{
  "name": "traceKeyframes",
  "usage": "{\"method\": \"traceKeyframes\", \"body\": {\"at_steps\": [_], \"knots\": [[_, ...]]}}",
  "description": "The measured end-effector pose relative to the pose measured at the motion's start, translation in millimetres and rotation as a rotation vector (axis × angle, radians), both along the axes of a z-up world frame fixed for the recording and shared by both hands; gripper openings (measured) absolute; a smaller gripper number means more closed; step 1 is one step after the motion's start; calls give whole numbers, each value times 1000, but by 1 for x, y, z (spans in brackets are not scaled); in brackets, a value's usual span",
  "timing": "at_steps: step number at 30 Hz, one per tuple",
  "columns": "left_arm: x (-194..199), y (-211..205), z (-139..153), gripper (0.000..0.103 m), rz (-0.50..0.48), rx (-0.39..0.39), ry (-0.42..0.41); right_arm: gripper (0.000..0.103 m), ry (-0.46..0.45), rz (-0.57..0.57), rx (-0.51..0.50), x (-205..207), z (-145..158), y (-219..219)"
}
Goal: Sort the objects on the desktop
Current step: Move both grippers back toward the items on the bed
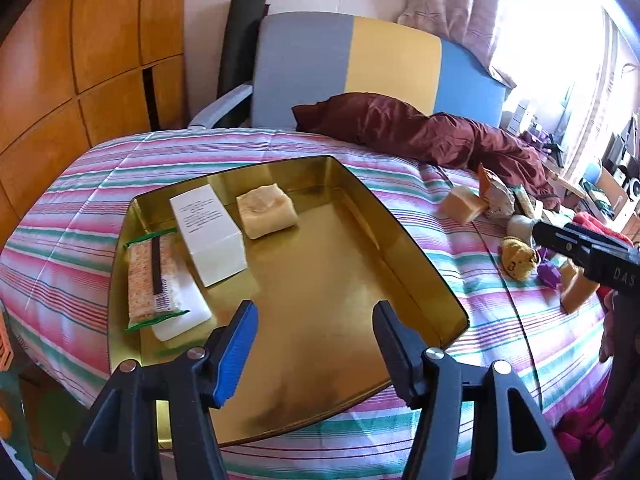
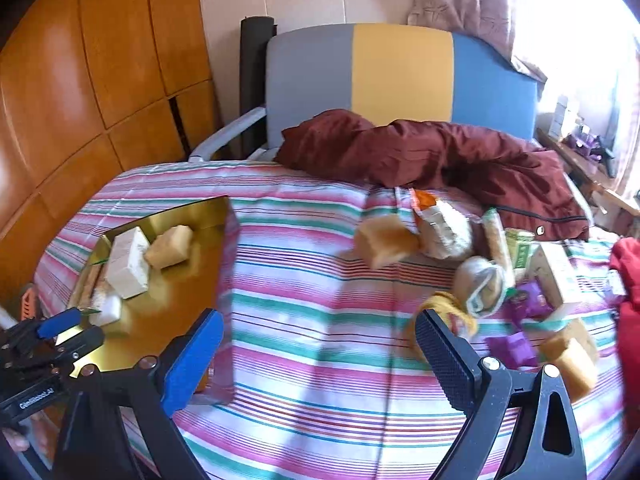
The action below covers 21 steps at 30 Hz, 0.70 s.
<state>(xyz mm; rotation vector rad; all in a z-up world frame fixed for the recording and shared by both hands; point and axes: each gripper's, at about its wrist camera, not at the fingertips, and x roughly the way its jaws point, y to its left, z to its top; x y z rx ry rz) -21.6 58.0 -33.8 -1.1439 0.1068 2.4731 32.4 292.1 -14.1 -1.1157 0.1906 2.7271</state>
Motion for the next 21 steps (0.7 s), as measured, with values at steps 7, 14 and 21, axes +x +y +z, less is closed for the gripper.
{"method": "traceKeyframes", "body": {"at_steps": [7, 14, 21], "knots": [[3, 14, 2, 61, -51, -2, -4, 96, -40, -44, 60, 2, 4, 30], [3, 24, 0, 61, -78, -5, -22, 87, -88, -131, 9, 4, 3, 83], [0, 39, 1, 61, -120, -8, -31, 82, -124, -269, -55, 7, 10, 158]]}}
